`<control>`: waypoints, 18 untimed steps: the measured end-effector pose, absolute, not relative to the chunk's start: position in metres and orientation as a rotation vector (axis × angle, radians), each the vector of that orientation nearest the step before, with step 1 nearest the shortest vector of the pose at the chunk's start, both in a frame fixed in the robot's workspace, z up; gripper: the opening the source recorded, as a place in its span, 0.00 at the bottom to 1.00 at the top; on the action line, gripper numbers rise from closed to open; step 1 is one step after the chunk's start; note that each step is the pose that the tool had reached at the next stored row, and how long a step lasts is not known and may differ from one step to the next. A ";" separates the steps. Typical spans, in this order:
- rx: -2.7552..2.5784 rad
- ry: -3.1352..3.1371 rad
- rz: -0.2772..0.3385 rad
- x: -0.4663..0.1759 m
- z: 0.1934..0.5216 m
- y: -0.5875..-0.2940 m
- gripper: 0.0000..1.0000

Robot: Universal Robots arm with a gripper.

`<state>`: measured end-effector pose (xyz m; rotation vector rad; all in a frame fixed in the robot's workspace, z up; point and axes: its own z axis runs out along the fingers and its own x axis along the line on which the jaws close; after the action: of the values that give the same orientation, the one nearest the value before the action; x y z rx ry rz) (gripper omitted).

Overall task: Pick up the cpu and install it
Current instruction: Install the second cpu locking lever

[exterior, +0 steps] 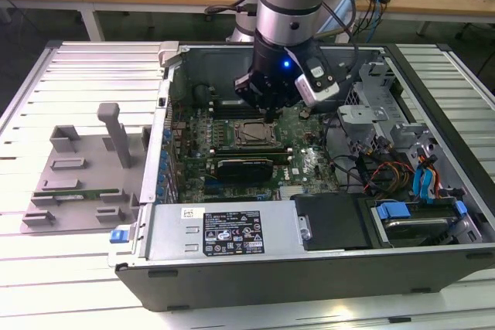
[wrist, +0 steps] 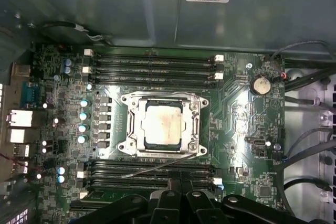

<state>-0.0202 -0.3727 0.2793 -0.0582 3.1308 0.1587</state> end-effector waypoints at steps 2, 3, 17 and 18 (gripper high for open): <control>-0.058 3.129 0.192 -0.020 0.279 -0.377 0.11; -0.058 3.127 0.212 -0.020 0.279 -0.381 0.11; -0.058 3.126 0.225 -0.030 0.250 -0.385 0.11; -0.058 3.126 0.225 -0.030 0.250 -0.385 0.11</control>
<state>-0.0301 -0.3847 0.2496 -0.0583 3.1260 0.2248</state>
